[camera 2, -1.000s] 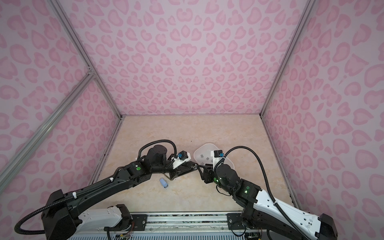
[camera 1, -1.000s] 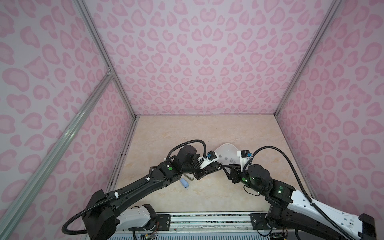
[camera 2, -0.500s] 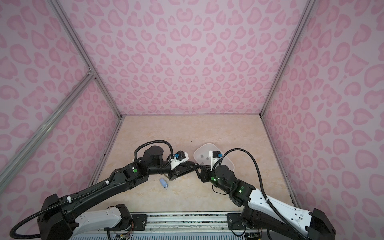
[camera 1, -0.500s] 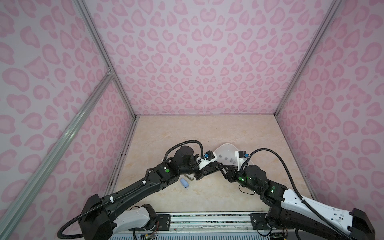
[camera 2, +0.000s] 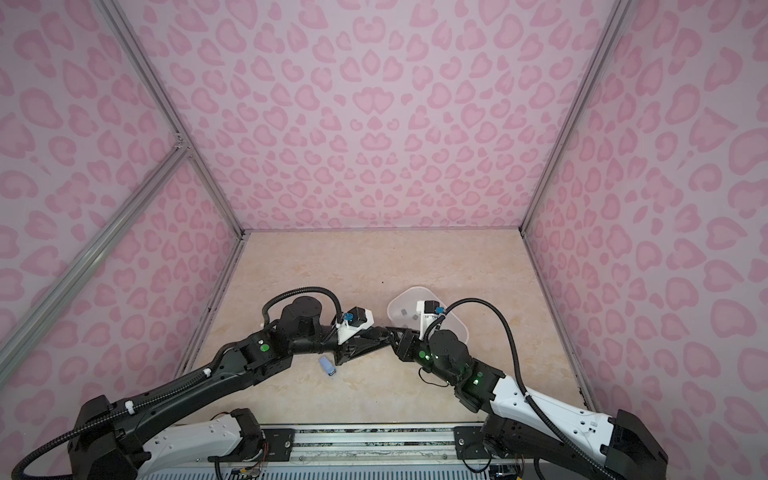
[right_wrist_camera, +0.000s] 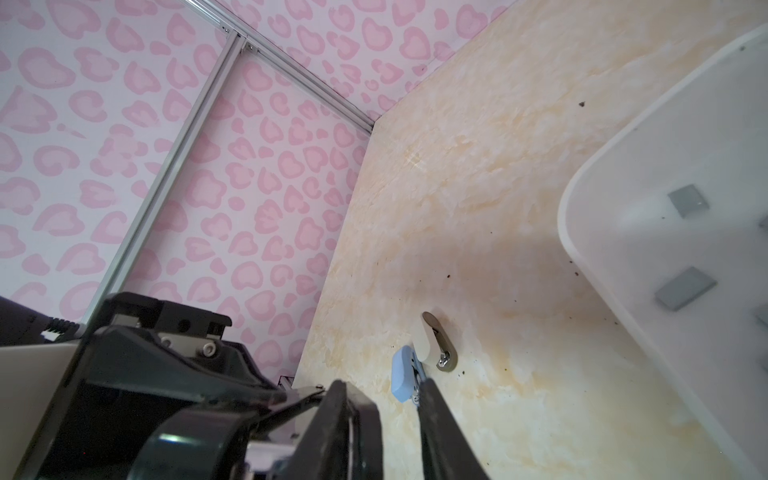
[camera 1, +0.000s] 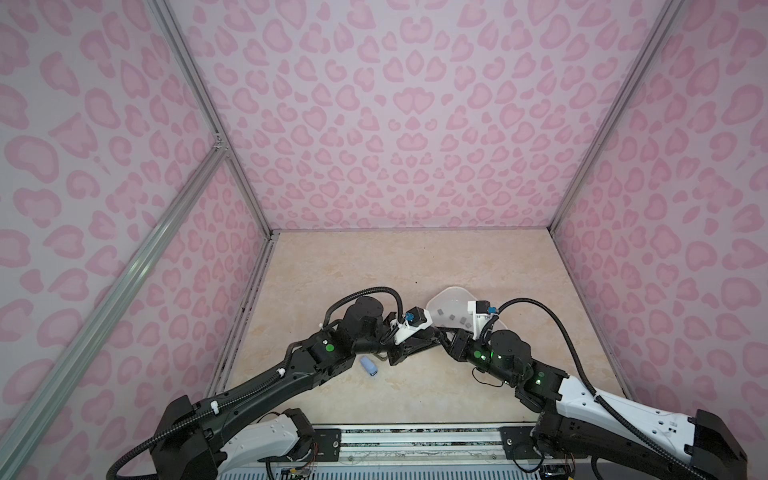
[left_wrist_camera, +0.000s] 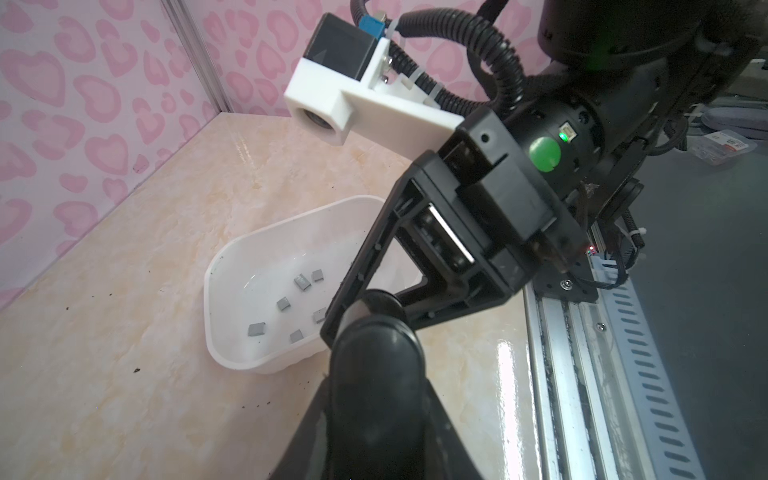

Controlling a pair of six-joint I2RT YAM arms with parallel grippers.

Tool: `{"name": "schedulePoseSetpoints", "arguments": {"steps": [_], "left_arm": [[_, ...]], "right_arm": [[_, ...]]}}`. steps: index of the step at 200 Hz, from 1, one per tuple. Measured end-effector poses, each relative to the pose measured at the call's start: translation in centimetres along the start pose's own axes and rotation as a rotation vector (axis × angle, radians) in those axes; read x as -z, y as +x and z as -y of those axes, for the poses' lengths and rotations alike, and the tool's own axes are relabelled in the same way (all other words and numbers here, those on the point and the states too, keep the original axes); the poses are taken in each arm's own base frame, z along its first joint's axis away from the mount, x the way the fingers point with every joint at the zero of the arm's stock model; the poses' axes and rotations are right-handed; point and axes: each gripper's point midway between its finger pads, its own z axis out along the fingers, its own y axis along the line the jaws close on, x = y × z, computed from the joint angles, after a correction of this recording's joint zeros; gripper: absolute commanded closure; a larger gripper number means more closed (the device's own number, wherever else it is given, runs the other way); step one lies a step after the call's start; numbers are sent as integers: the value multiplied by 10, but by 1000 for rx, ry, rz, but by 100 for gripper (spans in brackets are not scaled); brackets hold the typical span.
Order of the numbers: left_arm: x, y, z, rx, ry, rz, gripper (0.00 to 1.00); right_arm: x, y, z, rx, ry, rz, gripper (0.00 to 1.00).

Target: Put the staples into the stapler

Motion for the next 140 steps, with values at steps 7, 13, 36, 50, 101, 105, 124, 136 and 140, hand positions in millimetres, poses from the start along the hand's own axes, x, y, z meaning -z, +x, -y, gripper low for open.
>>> {"name": "schedulePoseSetpoints", "arguments": {"steps": [7, 13, 36, 50, 101, 105, 124, 136, 140], "left_arm": [[0, 0, -1, 0, -4, 0, 96], [0, 0, -1, -1, -8, 1, 96], [1, 0, -2, -3, -17, 4, 96], [1, 1, -2, 4, -19, 1, 96], [0, 5, -5, 8, -38, -10, 96], [0, 5, -5, 8, -38, -10, 96], [3, 6, -5, 12, -45, -5, 96], [5, 3, -4, 3, -50, 17, 96], [6, 2, -4, 1, -52, 24, 96]], "right_arm": [[-1, 1, 0, -9, 0, -2, 73], [-1, 1, 0, -12, -1, -2, 74], [-2, 1, -1, -34, -16, -2, 77], [-3, 3, 0, -52, -20, -5, 79], [-6, 1, -3, -100, -36, 6, 100], [-6, 1, -2, -101, -33, 7, 100], [-4, 1, 1, -103, -25, 14, 100], [-3, -1, 2, -105, -35, 18, 100], [-2, -2, 4, -106, -28, 23, 100]]}}
